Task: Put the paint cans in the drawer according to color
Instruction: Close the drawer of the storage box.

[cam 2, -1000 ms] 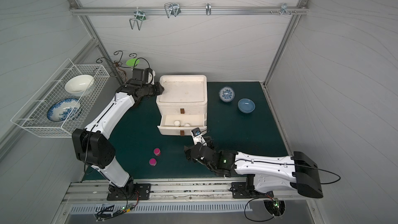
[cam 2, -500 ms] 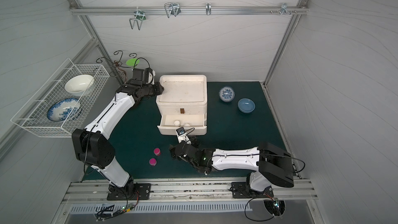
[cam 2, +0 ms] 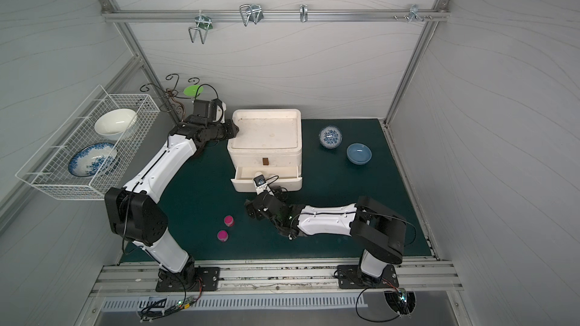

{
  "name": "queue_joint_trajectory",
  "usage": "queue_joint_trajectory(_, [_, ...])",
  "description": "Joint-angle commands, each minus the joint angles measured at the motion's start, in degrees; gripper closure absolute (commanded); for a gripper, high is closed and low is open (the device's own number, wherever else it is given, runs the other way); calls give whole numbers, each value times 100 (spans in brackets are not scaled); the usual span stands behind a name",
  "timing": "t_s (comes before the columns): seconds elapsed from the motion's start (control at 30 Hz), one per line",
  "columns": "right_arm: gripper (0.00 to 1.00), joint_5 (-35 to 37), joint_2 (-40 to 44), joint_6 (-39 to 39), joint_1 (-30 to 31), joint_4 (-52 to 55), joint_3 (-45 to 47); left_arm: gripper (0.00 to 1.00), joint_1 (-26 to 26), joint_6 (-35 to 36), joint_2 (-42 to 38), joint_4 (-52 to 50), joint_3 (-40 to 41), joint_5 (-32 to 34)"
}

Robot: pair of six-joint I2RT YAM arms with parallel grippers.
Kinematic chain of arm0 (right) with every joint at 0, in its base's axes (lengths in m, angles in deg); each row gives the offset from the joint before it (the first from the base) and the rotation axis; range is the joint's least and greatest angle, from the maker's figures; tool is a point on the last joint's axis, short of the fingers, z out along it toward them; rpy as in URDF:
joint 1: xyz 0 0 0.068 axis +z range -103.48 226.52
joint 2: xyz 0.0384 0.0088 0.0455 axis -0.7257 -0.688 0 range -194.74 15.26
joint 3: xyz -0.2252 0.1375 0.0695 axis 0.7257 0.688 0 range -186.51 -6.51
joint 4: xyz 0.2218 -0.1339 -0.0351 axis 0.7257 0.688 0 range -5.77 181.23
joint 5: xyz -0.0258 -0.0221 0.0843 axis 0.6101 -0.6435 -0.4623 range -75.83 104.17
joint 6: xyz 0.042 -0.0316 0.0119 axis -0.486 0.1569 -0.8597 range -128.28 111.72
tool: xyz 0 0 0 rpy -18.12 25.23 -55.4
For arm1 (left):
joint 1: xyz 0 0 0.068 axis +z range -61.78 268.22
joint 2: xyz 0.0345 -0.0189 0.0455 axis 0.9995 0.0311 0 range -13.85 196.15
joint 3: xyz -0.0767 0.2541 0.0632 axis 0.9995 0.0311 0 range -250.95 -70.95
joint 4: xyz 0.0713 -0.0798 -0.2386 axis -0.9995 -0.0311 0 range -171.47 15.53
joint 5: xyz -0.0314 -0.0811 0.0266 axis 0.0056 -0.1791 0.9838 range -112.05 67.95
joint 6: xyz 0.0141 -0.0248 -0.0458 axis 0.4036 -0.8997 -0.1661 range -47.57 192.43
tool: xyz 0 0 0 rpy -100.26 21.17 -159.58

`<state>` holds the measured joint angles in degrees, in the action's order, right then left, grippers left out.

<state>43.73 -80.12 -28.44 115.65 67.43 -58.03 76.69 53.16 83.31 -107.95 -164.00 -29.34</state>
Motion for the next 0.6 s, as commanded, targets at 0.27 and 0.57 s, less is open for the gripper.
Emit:
queue_joint_trajectory(0.27, [1,-85,-860,977,-438,-851,-961,75,81,-517,-24,-78,244,-377])
queue_joint_trajectory(0.57, [1,-381,-1210,1465,-804,-1317,-1060,74,107,-556,-29,-81,205,-466])
